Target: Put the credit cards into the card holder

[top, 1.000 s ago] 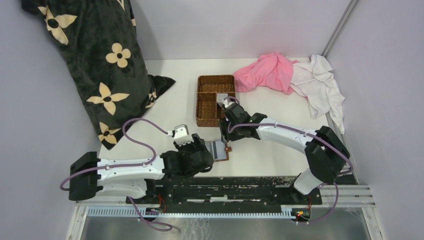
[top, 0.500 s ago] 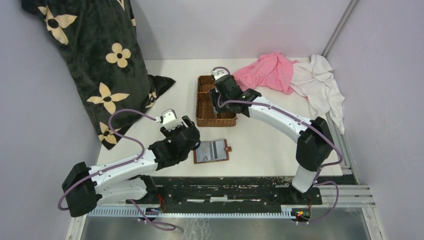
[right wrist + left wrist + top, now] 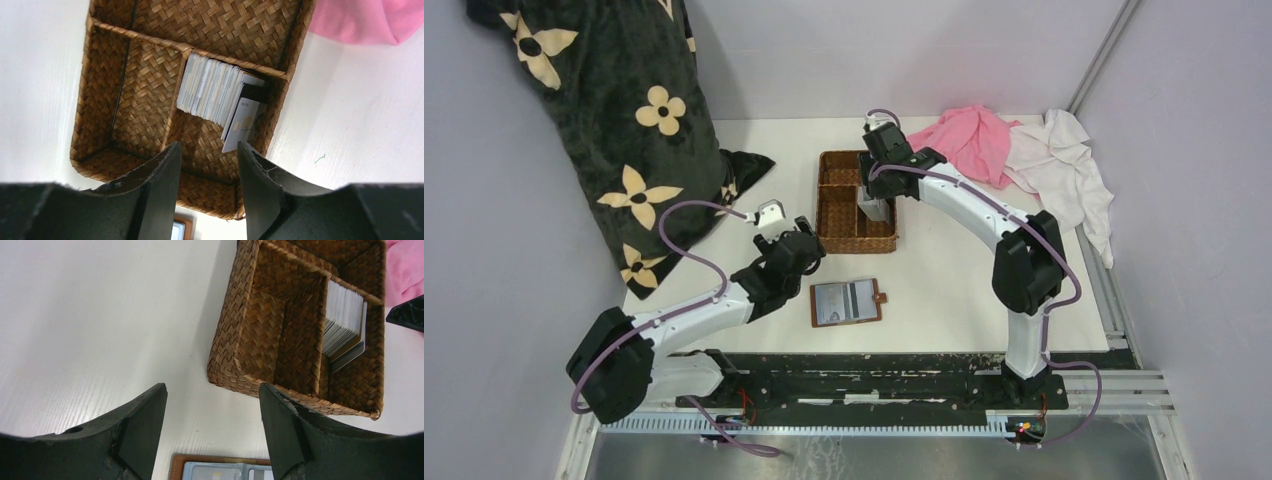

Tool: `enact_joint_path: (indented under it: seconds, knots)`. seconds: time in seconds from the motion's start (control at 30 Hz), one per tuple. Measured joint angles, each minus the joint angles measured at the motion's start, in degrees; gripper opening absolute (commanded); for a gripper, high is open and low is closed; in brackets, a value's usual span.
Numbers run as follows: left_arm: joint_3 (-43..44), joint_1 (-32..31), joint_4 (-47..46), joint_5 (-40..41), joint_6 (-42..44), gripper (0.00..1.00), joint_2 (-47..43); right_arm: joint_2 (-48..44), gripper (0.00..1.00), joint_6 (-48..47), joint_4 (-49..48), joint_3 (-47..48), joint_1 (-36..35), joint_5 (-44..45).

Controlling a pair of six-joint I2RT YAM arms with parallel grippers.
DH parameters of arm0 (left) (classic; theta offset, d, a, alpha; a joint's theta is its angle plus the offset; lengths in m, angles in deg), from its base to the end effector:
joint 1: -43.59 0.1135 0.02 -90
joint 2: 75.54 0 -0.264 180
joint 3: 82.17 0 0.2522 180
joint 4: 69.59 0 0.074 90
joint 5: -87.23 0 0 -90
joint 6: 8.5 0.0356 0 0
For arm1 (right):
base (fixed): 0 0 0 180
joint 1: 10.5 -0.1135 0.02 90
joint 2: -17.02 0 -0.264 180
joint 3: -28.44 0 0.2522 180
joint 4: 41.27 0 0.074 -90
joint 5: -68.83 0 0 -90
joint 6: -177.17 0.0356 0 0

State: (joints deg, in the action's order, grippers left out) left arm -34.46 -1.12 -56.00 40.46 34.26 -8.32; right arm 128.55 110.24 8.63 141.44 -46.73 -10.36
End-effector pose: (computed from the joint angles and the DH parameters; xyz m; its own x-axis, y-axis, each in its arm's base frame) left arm 0.1872 -0.1510 0.2181 -0.3405 -0.4157 -0.8434 -0.2138 0.9077 -0.3611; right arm 0.3599 0.2554 0.2840 -0.7434 -0.0675 -0.6655 -0.2053 0.9699 0.1309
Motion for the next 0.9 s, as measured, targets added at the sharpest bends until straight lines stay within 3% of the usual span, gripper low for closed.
enact_joint_path:
  seconds: [0.9]
  knots:
    - [3.5, 5.7, -11.8, -13.7, 4.7, 0.73, 14.6, 4.8, 0.51, 10.4, -3.7, -3.7, 6.3, -8.7]
